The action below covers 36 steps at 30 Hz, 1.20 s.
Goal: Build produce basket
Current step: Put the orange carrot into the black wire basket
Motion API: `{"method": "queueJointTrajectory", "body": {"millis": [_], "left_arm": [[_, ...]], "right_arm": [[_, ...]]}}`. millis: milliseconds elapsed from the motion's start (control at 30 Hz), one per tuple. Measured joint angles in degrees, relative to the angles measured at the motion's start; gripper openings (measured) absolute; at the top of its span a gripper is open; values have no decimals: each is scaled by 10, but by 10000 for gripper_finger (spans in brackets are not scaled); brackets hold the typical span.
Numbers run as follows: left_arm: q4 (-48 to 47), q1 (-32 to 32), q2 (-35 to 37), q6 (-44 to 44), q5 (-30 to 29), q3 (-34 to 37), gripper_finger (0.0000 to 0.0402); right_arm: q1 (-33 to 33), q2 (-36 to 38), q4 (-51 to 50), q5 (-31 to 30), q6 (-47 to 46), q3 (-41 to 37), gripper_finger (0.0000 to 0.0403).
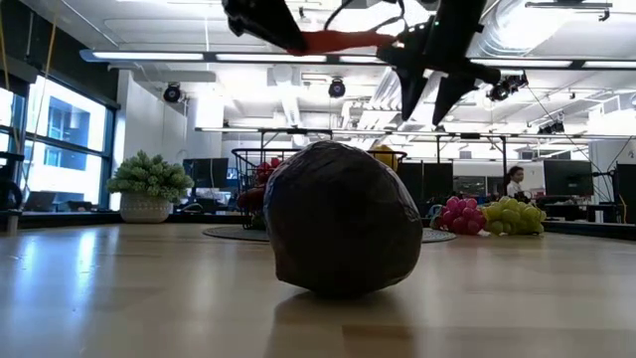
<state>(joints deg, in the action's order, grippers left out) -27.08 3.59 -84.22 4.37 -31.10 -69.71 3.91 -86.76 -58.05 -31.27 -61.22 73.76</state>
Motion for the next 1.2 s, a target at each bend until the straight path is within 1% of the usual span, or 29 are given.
{"method": "queueJointTrajectory", "body": {"millis": [200, 300, 467, 600, 867, 967, 1100, 1200], "left_arm": [[7, -77, 14, 0, 3, 0, 67], [-2, -116, 14, 43, 6, 0, 69], [-17, -173, -1, 87, 48, 1, 66], [-27, -211, -9, 105, 72, 0, 68], [-31, -243, -52, 120, 81, 0, 68], [-31, -252, -70, 120, 82, 0, 67], [-41, -264, -85, 120, 82, 0, 67], [-71, -273, -94, 127, 87, 0, 69]], "right_arm": [[57, 8, -3, 30, 81, 0, 246], [88, 17, -7, 34, 115, 0, 246], [139, 41, -14, 46, 171, 0, 246], [183, 63, -16, 73, 216, 0, 246], [264, 81, -35, 189, 308, 0, 246], [288, 72, -50, 209, 339, 0, 245], [319, 55, -66, 215, 372, 0, 245], [342, 40, -70, 231, 392, 0, 246]]}}
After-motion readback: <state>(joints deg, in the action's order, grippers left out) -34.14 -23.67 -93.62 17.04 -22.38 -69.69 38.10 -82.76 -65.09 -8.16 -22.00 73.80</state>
